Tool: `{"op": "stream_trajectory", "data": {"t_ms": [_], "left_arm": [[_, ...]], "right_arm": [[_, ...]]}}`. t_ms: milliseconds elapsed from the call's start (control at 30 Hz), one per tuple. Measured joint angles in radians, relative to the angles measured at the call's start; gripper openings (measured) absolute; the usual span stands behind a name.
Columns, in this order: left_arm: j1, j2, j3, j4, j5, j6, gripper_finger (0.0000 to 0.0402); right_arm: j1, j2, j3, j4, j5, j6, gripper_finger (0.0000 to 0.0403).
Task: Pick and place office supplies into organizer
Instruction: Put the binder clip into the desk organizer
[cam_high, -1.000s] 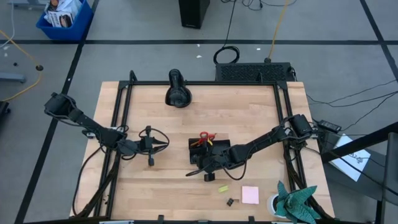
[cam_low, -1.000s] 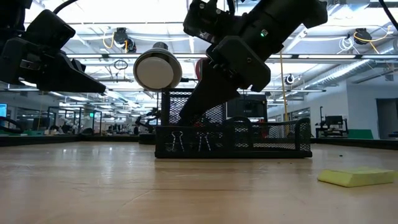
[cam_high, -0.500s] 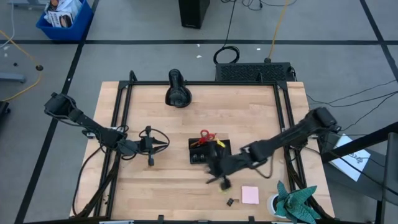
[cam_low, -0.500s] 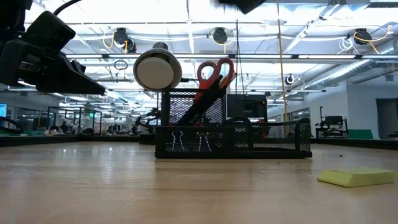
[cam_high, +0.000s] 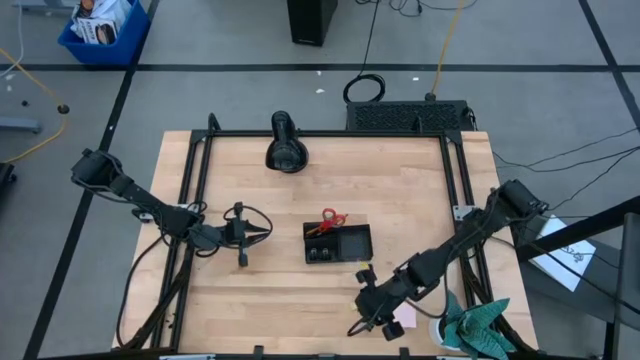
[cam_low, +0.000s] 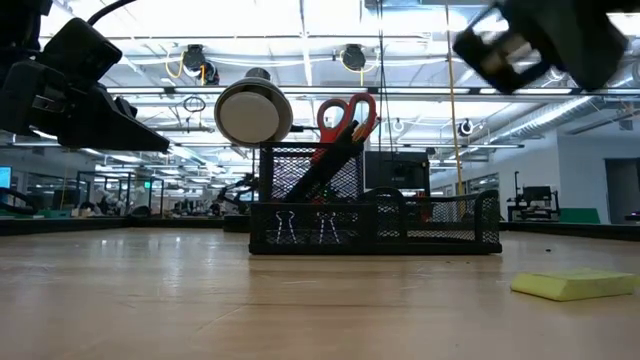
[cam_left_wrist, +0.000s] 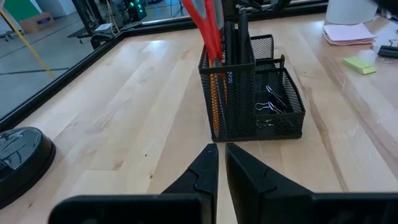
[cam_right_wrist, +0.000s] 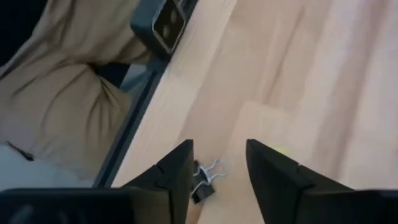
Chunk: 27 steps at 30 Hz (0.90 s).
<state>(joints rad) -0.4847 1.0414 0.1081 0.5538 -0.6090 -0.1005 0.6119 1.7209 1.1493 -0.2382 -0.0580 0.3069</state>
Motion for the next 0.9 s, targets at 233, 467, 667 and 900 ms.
{"op": "stream_trajectory", "data": {"t_ms": [233,467,667,900], "left_arm": [[0.000,0.000,0.000,-0.004,0.000,0.001,0.0037],[0.000,0.000,0.000,-0.004,0.000,0.009,0.0037],[0.000,0.000,0.000,-0.005,0.000,0.009,0.0037],[0.000,0.000,0.000,-0.005,0.000,0.008,0.0037]], "right_arm": [[-0.001,0.046,-0.038,0.045,-0.049,0.030,0.0162],[-0.001,0.047,-0.089,0.112,-0.102,0.075,0.0147],[0.005,0.047,-0.145,0.194,-0.108,0.095,0.0131],[0.012,0.047,-0.197,0.298,-0.108,0.101,0.0112]]}}
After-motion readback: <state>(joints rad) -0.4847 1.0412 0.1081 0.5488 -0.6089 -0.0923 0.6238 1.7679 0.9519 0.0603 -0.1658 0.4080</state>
